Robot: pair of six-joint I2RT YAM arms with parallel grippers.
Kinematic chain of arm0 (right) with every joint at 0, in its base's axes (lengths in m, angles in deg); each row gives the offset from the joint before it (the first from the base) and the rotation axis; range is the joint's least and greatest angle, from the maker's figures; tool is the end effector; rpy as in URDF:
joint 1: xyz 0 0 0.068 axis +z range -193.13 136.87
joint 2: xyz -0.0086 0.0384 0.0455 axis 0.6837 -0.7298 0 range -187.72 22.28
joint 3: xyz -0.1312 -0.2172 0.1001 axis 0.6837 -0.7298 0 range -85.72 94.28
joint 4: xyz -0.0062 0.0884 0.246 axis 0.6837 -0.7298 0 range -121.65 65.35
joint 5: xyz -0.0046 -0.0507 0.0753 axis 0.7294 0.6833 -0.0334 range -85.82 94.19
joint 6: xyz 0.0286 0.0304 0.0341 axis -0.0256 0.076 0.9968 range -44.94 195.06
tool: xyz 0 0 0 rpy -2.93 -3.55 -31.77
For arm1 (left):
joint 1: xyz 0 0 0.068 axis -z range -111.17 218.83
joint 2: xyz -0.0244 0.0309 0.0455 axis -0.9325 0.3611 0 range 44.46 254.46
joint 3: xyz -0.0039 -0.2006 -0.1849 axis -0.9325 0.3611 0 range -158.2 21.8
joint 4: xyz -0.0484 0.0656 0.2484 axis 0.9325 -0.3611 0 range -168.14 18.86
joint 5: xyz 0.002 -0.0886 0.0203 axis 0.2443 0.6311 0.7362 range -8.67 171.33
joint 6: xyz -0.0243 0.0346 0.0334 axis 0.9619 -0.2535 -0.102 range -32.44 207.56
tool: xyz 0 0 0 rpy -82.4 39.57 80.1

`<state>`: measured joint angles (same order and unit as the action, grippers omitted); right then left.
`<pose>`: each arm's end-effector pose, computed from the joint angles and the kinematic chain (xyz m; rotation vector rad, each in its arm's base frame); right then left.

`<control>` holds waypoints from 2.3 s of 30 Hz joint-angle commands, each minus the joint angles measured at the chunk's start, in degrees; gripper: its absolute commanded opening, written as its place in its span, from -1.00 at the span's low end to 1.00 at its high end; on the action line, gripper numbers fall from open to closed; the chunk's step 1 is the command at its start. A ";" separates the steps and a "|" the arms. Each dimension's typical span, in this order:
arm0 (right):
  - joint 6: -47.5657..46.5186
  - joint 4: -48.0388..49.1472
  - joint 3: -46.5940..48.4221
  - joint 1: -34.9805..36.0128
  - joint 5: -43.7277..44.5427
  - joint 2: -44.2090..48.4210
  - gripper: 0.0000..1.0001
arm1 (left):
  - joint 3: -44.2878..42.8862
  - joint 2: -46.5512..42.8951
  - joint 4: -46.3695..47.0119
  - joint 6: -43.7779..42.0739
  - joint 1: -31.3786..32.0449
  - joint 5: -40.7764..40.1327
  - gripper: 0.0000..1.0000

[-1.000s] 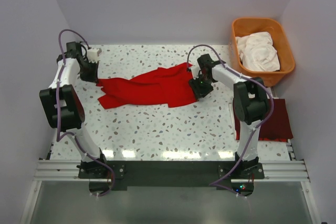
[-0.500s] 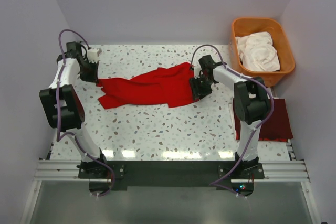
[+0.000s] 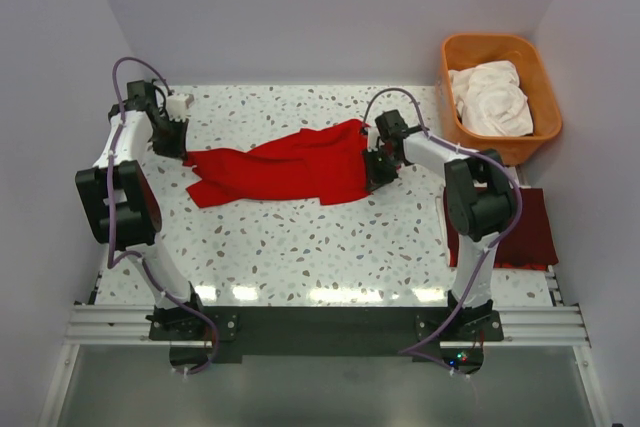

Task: Fold and stack the t-shirts
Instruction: Flatten the tshirt out

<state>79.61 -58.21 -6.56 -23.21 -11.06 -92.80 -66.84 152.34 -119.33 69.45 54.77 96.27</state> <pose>0.3762 0.1463 0.1560 -0.4433 2.7757 0.4753 0.3842 0.0869 0.2406 0.1652 2.6825 -0.1897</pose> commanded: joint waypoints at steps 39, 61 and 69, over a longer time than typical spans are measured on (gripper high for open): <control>-0.69 5.96 33.86 -9.02 15.07 39.59 -1.00 | 6.56 -43.89 30.60 -3.52 -2.19 -0.17 -1.00; -9.30 18.70 53.11 -9.02 24.47 20.28 -1.00 | -8.12 -32.22 33.24 0.00 -0.18 7.40 -1.00; -9.30 30.99 75.53 -9.02 24.21 2.24 -1.00 | -32.43 -8.76 45.19 5.26 4.75 -1.03 -1.00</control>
<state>70.94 -40.38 61.02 -31.93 11.06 -91.93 -87.14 139.64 -83.26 70.15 59.32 100.64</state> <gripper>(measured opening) 0.014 0.019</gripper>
